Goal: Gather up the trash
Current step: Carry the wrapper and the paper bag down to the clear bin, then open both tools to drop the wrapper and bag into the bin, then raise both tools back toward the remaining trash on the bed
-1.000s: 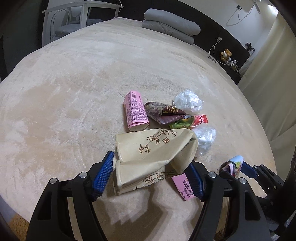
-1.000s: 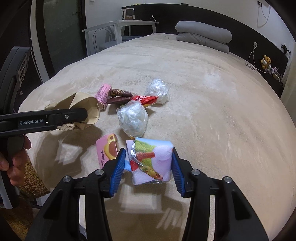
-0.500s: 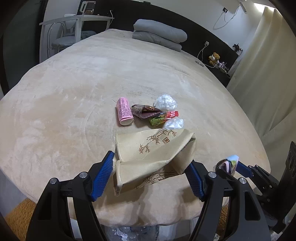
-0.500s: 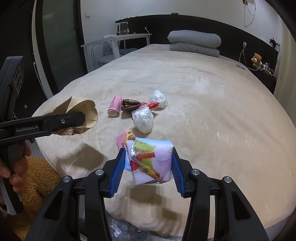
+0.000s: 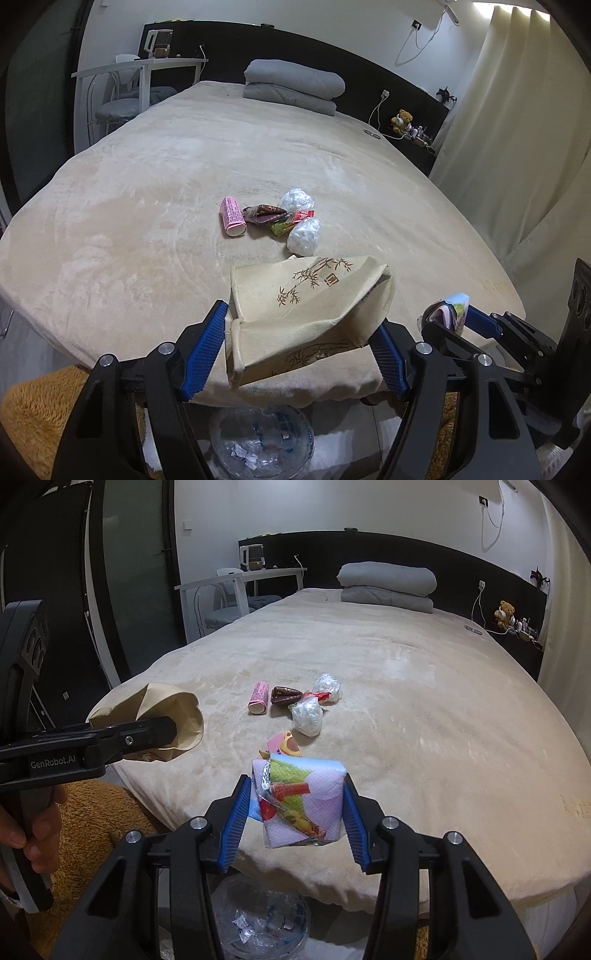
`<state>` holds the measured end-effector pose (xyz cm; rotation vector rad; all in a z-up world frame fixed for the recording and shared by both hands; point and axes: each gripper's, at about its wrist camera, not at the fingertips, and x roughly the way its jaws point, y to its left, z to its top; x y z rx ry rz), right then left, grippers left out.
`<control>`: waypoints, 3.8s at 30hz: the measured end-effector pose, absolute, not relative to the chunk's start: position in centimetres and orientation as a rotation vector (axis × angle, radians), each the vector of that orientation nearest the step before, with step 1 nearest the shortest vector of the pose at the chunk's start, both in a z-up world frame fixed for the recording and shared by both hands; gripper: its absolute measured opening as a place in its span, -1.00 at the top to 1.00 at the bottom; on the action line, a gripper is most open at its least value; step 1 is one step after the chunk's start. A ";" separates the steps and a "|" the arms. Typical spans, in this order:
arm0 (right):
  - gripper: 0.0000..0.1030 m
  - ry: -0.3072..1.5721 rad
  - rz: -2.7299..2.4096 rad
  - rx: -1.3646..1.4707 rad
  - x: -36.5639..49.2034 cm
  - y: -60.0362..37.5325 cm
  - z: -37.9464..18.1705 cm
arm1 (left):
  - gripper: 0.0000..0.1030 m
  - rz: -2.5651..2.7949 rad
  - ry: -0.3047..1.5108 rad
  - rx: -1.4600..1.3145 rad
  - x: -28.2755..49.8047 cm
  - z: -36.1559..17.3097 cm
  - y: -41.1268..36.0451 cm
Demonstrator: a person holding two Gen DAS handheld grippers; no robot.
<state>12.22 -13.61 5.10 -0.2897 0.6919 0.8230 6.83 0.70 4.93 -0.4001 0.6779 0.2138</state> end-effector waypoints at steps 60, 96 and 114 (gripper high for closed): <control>0.06 1.630 0.646 0.050 14.8 -15.4 -18.7 | -0.40 0.073 1.303 -0.750 7.1 -20.4 -0.4; -0.17 1.579 0.628 0.121 15.5 -17.0 -16.9 | -0.75 0.086 1.278 -0.738 6.1 -18.9 -0.6; -0.17 1.289 0.792 0.195 12.6 -19.8 -4.9 | -0.75 0.076 0.936 -0.525 2.7 -4.3 -1.7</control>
